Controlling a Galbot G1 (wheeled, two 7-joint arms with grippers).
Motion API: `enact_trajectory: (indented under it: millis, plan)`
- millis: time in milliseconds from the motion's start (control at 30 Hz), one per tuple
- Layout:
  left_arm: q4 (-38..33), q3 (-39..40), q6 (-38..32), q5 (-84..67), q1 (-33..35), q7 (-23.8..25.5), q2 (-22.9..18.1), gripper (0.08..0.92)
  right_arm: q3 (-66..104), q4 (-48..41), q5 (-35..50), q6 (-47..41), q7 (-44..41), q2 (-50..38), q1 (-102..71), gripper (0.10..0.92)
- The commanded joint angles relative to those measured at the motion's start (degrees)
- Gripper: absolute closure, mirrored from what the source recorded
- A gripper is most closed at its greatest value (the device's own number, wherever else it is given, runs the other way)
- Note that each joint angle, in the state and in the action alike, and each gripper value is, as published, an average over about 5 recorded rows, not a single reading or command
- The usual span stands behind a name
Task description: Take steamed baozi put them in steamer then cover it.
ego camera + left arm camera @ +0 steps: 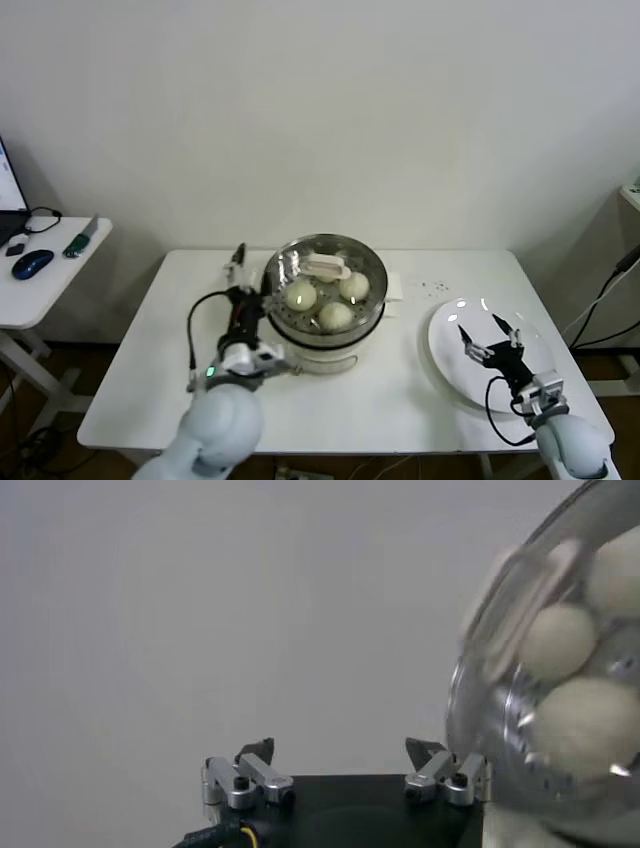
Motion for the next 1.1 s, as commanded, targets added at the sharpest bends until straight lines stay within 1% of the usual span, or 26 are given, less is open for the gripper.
enact_trajectory:
  millis: [33, 100, 200, 400, 533, 767, 1100]
  plan:
    - [0.5, -26.0, -39.8, -42.4, 17.1, -16.6, -0.5, 0.177, 0.1, 1.0, 0.3, 0.1, 0.2, 0.6, -0.2, 0.203]
    - [2.8, -28.4, -44.7, -48.2, 19.1, -15.7, -2.4, 0.177, 0.2, 1.3, 0.4, 0.3, 0.1, 0.9, -0.5, 0.203]
    - [6.7, -30.6, -50.0, -54.7, 20.9, -13.6, -4.9, 0.177, 0.4, 1.7, 0.4, 1.1, 0.0, 1.7, -0.9, 0.203]
    - [13.1, -32.9, -55.4, -62.8, 22.3, -9.6, -8.3, 0.177, 0.9, 2.1, 0.8, 3.2, -0.1, 3.2, -1.5, 0.203]
    - [14.6, -32.6, -56.4, -62.9, 22.5, -8.8, -8.4, 0.177, 1.1, 2.5, 1.5, 3.6, -0.1, 3.6, -2.0, 0.203]
    - [15.7, -32.0, -55.4, -60.0, 22.5, -7.3, -8.1, 0.177, 1.6, 2.5, 1.7, 3.9, -0.2, 3.9, -2.2, 0.203]
    - [14.9, -31.9, -53.9, -57.9, 22.5, -7.1, -8.1, 0.177, 1.6, 2.6, 1.5, 4.2, -0.5, 4.2, -2.3, 0.203]
